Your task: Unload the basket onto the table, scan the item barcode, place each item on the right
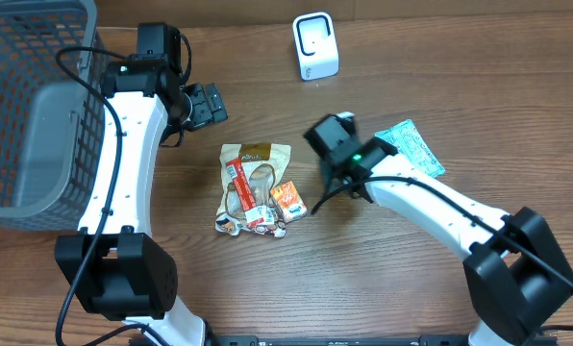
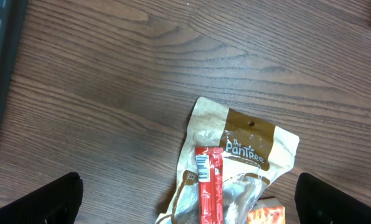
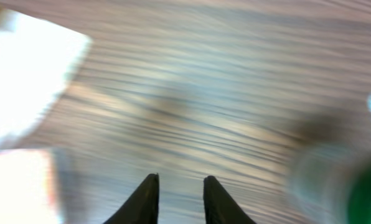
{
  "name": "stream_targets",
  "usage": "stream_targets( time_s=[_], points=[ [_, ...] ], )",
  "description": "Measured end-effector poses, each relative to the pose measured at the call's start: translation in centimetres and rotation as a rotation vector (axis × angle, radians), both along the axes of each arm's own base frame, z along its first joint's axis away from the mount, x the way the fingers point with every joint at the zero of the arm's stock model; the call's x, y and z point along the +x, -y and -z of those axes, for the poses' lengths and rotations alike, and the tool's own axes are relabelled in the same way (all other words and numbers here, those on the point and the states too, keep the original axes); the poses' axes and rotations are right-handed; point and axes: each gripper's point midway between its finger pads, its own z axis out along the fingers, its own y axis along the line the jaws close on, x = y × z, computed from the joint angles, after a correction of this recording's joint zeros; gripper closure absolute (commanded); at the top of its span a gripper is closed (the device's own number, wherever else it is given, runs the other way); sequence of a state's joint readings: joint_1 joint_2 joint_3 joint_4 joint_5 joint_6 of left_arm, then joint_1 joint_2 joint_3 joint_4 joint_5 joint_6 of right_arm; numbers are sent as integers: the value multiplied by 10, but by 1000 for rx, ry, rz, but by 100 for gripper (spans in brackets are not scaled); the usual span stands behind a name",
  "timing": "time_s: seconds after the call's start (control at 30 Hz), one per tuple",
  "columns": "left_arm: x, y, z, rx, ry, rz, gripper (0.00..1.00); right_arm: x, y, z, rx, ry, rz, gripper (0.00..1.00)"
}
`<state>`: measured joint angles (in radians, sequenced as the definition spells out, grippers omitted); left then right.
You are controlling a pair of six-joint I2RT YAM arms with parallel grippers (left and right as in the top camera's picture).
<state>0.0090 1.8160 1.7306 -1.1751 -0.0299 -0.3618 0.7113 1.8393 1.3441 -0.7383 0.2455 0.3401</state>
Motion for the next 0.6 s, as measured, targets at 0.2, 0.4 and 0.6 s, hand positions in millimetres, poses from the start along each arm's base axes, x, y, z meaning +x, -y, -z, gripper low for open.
stream_targets(
  time_s=[0.2, 0.4, 0.6],
  points=[
    [0, 0, 0, 0, 0, 0, 0, -39, -62, -5, 107, -50, -166, 71],
    [0, 0, 0, 0, 0, 0, 0, -70, -94, 4, 91, -56, -266, 71],
    [0, 0, 0, 0, 0, 0, 0, -78, -106, 24, 31, -29, -298, 70]
  ],
)
